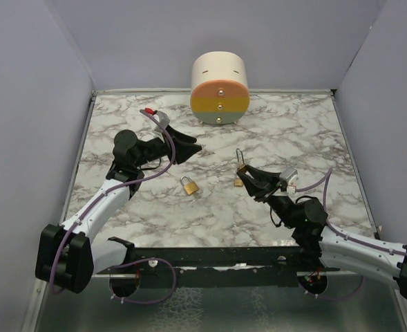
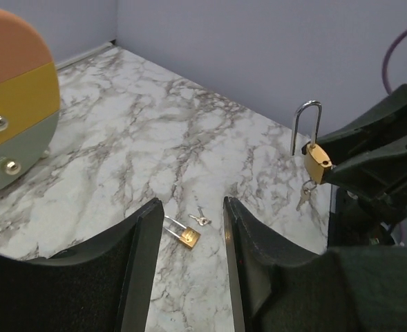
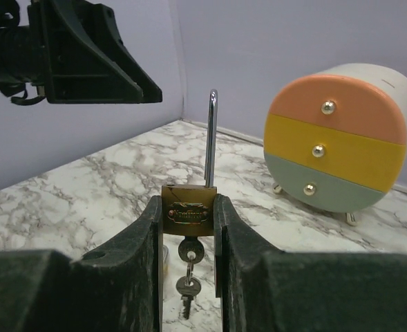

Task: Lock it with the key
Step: Pick up the lock from the center of the board, then lock the lock.

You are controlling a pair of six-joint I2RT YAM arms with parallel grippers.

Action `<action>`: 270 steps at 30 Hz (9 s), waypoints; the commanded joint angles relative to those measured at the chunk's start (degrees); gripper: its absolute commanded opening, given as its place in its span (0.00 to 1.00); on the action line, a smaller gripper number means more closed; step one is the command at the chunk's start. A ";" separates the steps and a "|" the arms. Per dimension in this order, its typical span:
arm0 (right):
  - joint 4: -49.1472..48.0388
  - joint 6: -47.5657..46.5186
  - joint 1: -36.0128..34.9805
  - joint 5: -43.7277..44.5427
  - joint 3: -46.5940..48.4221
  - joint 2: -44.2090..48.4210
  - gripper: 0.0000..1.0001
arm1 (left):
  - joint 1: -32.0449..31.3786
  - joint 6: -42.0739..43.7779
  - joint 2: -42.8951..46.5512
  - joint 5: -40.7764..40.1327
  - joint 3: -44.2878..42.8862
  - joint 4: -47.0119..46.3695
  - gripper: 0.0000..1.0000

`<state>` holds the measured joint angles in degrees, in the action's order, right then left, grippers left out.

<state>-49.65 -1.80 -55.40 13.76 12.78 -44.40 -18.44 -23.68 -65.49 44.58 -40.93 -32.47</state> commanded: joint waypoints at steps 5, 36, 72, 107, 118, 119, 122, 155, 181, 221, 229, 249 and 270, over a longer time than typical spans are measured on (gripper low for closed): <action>-4.15 -3.96 0.12 -10.05 -3.07 7.47 0.01 | -2.67 -1.20 -4.12 17.85 -6.77 -7.59 0.39; 1.04 -3.47 0.17 -17.01 -1.44 7.67 0.01 | -13.70 1.00 -6.66 17.04 -12.30 -7.70 0.42; -3.68 -2.68 0.16 -13.16 -0.74 5.36 0.01 | -15.35 0.24 -9.38 18.47 -10.63 -7.63 0.31; -0.45 -15.42 0.11 -6.57 5.29 -1.05 0.01 | -17.14 -11.99 -8.54 10.06 -11.73 -7.59 0.00; -2.12 -17.24 0.04 -3.37 6.01 -0.82 0.01 | -18.86 -11.51 -8.42 6.68 -10.07 -7.24 0.00; -2.16 -17.14 0.06 -3.33 6.10 -0.69 0.01 | -18.98 -11.24 -8.42 6.45 -9.80 -7.18 0.00; -2.16 -16.79 0.09 -3.16 6.33 -0.35 0.01 | -19.33 -10.91 -8.38 5.81 -9.50 -7.22 0.00; 0.05 -16.47 0.03 -4.68 14.55 2.08 0.01 | -24.36 3.18 -10.57 -4.85 -9.71 8.54 0.00; -2.59 -16.86 0.10 -6.60 21.13 1.24 0.01 | -27.04 6.40 -17.08 -7.74 -3.84 9.61 0.00; 26.75 5.41 3.09 2.69 8.37 3.67 0.63 | -14.13 13.50 -1.03 -11.99 -11.25 11.46 0.00; 22.78 15.61 28.19 -23.92 13.10 -5.86 0.61 | -12.79 12.79 -0.03 -8.74 -11.33 11.46 0.00; 4.11 19.17 31.84 -60.91 12.19 -14.22 0.41 | -12.29 9.92 -1.22 5.87 -13.00 9.98 0.00; -5.10 24.27 31.31 -63.30 9.74 -15.23 0.35 | -15.48 7.95 -2.45 11.18 -12.99 5.34 0.00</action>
<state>-51.24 21.37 -23.88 -47.75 23.35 -59.20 -33.21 -15.20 -67.96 53.30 -52.10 -23.38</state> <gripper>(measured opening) 0.353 0.077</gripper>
